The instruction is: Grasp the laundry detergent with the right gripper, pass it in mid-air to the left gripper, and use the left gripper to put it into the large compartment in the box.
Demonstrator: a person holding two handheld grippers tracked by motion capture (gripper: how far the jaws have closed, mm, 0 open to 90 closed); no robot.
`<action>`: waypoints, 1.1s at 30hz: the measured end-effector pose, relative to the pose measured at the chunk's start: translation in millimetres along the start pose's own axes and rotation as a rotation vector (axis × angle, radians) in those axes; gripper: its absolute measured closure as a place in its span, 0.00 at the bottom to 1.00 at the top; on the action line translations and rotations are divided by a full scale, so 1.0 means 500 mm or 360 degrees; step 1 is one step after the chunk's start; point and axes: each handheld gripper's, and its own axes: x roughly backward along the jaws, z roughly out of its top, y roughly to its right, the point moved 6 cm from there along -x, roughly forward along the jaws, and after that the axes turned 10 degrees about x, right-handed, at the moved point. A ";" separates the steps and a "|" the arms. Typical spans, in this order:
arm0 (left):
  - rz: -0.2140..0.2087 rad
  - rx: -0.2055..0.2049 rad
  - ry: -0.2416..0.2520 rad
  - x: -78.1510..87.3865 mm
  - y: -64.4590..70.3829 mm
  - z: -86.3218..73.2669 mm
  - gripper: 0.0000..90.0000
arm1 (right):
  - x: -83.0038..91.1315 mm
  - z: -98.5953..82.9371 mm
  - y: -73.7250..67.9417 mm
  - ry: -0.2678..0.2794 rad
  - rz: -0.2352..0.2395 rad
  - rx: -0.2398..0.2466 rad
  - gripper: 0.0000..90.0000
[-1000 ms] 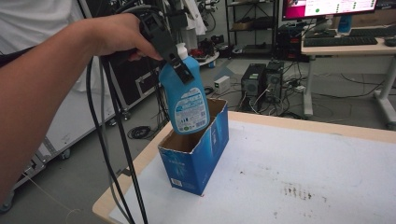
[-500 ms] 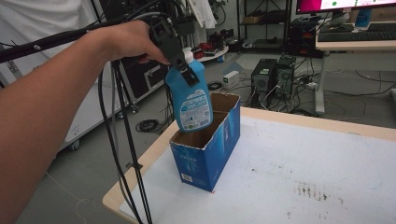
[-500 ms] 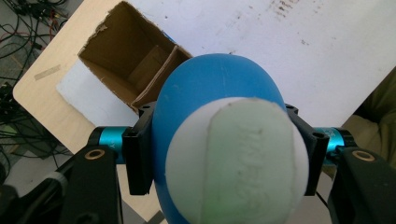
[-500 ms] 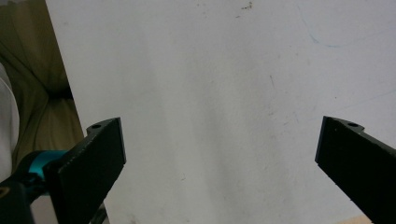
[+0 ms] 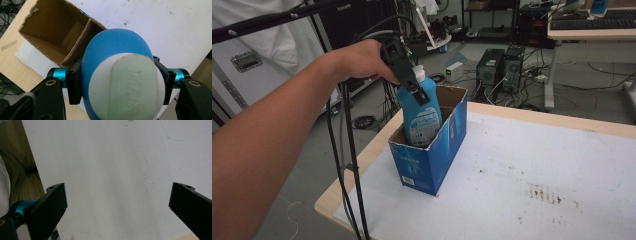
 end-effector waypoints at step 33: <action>0.0005 -0.0049 -0.0161 -0.173 -0.003 -0.058 0.42 | -0.019 -0.001 -0.001 -0.0017 0.0017 -0.0001 0.01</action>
